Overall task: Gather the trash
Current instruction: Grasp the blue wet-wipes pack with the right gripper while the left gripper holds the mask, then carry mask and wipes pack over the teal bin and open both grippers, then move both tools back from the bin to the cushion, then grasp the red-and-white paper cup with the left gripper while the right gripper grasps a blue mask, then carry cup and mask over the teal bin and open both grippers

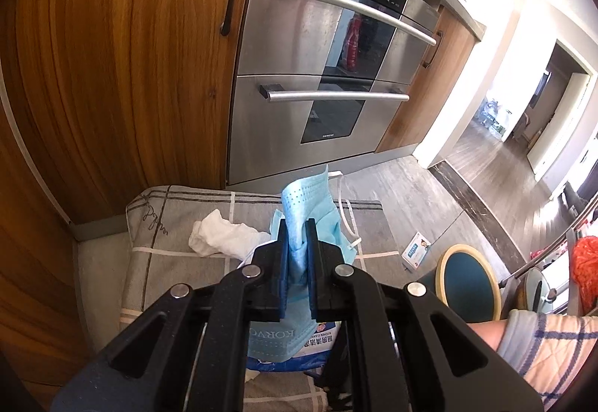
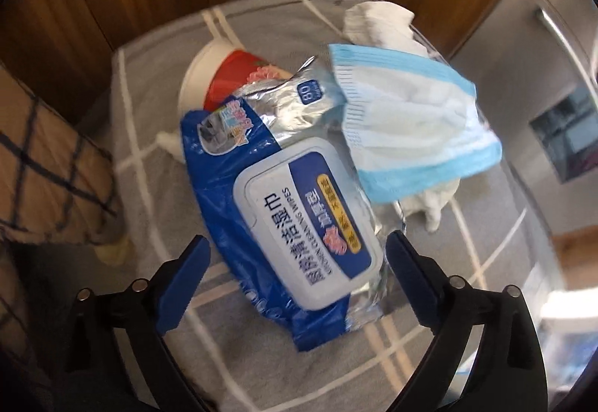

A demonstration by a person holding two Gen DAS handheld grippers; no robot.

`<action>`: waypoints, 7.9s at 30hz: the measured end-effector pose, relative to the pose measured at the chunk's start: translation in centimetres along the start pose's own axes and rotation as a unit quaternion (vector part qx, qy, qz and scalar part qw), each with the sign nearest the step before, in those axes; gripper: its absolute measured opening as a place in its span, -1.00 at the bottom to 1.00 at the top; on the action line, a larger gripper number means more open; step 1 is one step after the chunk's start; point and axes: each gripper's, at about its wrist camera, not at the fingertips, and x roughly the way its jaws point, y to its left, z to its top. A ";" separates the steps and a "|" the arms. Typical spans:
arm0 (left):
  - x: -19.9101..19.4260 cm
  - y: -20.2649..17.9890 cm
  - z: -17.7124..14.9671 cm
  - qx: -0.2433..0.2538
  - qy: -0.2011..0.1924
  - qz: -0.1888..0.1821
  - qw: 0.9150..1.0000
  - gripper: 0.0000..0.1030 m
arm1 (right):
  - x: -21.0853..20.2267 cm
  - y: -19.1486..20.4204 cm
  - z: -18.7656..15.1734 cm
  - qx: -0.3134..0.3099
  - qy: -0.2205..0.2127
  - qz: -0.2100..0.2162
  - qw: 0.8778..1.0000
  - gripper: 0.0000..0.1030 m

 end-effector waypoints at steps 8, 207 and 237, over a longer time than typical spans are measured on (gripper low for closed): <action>0.1 0.3 0.0 -0.004 0.002 -0.005 1.000 -0.86 | 3.0 3.0 -0.2 -0.061 0.026 -0.063 0.996 0.77; 10.4 -9.5 -6.4 0.181 0.103 -0.021 0.978 0.24 | -23.3 -14.7 -18.1 0.499 -0.212 -0.215 0.812 -0.95; 18.1 -32.4 -16.9 0.379 0.144 -0.150 0.902 0.24 | -14.4 -16.9 -39.9 0.600 0.013 -0.220 0.769 -0.95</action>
